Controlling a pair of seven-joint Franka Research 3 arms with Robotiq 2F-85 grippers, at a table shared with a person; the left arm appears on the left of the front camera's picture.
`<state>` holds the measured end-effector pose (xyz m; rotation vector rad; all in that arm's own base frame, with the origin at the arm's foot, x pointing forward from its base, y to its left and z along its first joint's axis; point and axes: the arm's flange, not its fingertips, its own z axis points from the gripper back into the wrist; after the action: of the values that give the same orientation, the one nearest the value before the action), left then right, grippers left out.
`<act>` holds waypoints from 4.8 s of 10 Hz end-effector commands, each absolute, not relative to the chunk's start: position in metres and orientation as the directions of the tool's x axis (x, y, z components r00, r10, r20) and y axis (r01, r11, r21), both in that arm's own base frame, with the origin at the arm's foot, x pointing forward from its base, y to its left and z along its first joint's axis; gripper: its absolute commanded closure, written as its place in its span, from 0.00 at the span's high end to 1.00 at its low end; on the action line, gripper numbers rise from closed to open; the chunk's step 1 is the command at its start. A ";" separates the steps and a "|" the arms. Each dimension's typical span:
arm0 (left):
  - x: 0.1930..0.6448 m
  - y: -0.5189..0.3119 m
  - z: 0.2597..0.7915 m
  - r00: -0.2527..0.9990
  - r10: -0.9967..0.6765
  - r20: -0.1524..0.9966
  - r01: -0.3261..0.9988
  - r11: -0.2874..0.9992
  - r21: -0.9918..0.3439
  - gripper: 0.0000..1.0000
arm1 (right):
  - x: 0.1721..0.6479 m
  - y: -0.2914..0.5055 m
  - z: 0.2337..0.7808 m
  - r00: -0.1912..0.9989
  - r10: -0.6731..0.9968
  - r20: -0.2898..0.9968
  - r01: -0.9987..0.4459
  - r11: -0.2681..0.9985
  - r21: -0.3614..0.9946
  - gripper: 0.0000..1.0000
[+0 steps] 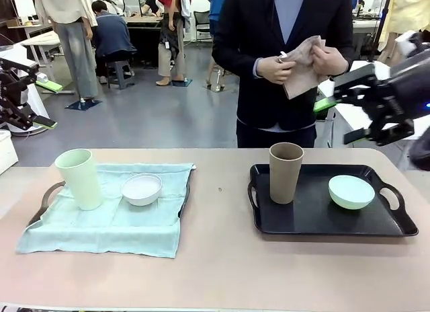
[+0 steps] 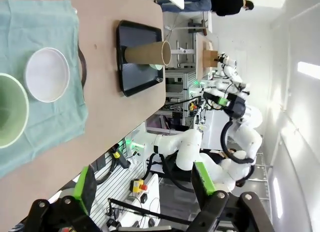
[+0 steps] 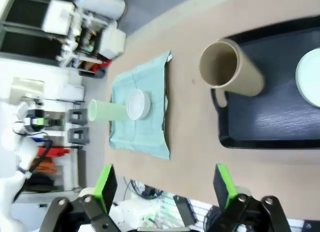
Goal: Set up a tray with a mat and arrange the tableware.
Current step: Pick up the Picnic Bowl and Reusable plastic cup from the Handle tray in front of the human's position and hold them in the air.
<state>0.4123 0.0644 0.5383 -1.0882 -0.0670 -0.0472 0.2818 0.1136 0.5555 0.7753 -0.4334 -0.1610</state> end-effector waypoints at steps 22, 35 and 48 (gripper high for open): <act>0.413 0.065 0.541 0.996 0.000 0.088 0.078 0.462 -0.883 1.00 | 0.305 -0.091 0.526 0.941 -0.331 0.068 0.109 0.488 0.866 1.00; 0.498 -0.112 0.561 0.660 -0.602 0.449 0.749 0.487 -0.449 1.00 | 0.332 -0.083 0.600 0.876 -0.483 0.016 0.452 0.831 0.323 1.00; 0.487 -0.267 0.451 -0.452 -0.661 0.599 0.892 -0.313 0.328 1.00 | 0.433 0.000 0.611 0.887 -0.461 0.017 0.449 0.871 0.199 1.00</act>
<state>0.4953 -0.2586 0.4782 -0.4274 -0.5371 -1.6684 0.4153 -0.0030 0.6050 0.2096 -0.0853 -0.4685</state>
